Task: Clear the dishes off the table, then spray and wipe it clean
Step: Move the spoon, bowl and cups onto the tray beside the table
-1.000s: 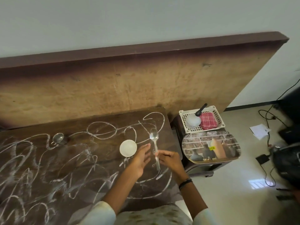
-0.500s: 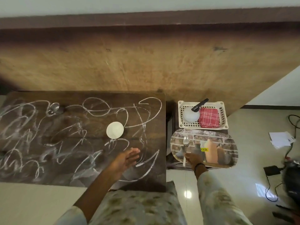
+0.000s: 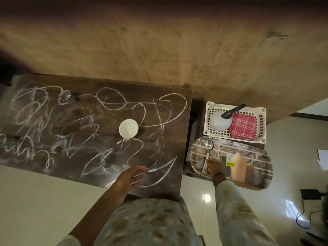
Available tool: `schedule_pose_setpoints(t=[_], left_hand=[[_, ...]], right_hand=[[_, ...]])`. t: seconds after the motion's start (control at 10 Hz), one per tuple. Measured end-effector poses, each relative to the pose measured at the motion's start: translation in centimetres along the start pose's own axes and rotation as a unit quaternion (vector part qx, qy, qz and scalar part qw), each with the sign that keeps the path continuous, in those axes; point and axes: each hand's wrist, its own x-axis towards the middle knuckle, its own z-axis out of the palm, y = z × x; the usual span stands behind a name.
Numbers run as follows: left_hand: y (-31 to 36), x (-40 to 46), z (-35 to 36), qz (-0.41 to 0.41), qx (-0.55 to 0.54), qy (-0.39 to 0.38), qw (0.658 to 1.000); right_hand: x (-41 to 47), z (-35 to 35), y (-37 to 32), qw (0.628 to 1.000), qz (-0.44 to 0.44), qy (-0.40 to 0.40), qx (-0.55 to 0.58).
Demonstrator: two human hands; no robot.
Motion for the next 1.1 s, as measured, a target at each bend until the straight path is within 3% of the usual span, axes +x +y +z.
schedule_pose_setpoints(t=[0.3, 0.4, 0.6, 0.7, 0.8, 1.0, 1.1], left_hand=[[0.1, -0.1, 0.2, -0.001, -0.011, -0.002, 1.000], [0.4, -0.1, -0.2, 0.000, -0.017, -0.013, 1.000], [1.1, 0.1, -2.2, 0.007, -0.047, -0.008, 0.999], [1.4, 0.3, -3.9, 0.015, -0.077, -0.004, 0.997], [2.4, 0.3, -5.3, 0.010, -0.104, 0.004, 0.994], [4.4, 2.4, -9.4, -0.002, -0.124, -0.006, 0.992], [6.1, 3.8, -12.1, -0.011, -0.124, -0.013, 0.992]], right_hand=[[8.8, -0.5, 5.3, 0.997, -0.026, 0.008, -0.071], [10.0, -0.2, 5.6, 0.992, -0.038, 0.052, -0.111], [3.5, 1.5, 1.5, 0.992, -0.017, 0.072, -0.098], [2.6, 4.5, 0.6, 0.961, -0.079, 0.080, -0.253], [1.9, 8.0, 0.1, 0.960, -0.115, 0.060, -0.246], [0.4, 19.2, -1.5, 0.966, -0.115, -0.089, -0.212], [0.5, 24.8, -1.8, 0.977, -0.090, -0.095, -0.167]])
